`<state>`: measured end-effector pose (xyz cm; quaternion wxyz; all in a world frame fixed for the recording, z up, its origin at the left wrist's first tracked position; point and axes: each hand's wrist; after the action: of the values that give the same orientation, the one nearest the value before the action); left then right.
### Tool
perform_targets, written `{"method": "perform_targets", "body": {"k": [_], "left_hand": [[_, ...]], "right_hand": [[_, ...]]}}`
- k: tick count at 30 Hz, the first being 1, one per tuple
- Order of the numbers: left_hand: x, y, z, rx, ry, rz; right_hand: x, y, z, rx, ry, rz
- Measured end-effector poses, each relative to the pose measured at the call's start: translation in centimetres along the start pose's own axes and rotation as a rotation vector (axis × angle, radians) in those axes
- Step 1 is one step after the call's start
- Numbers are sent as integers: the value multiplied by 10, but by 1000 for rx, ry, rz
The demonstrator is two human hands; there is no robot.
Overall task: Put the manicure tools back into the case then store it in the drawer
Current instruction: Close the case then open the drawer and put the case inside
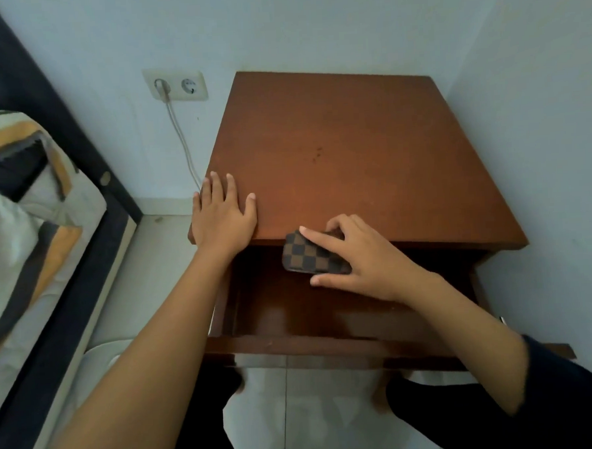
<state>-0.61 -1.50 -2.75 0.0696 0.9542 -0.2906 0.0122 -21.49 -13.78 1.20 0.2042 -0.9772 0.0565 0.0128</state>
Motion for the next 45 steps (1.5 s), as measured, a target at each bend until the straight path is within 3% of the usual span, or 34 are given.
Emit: {"method": "perform_targets", "body": {"k": [5, 8, 13, 18, 24, 28, 31, 36, 45], "left_hand": [[-2, 0, -1, -6, -2, 37], [-4, 1, 0, 15, 3, 100], [-5, 0, 2, 30, 9, 132], [-5, 0, 3, 32, 24, 120], [-33, 8, 1, -79, 55, 81], [-89, 14, -4, -223, 64, 78], [-141, 21, -11, -337, 124, 213], [-177, 18, 9, -66, 85, 539], [-130, 28, 16, 78, 92, 554]], "right_hand": [[-36, -2, 21, 51, -306, 13], [-27, 23, 43, 86, -424, 140], [0, 55, 73, 61, -536, 293], [2, 58, 83, -3, -566, 307], [-18, 47, 67, 91, -482, 364], [-57, 19, 36, 252, -241, 327], [-87, -2, 22, 266, -113, 263], [-108, -8, 39, 14, -1, 179], [-82, 18, 41, -43, 301, 246]]}}
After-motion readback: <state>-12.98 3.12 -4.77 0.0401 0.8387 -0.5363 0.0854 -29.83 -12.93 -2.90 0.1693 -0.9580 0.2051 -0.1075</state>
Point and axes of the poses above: each hand's wrist, its own x-axis towards the middle knuckle, its own z-axis out of the palm, y = z × x, and after that the axes turned 6 degrees about x, right-handed
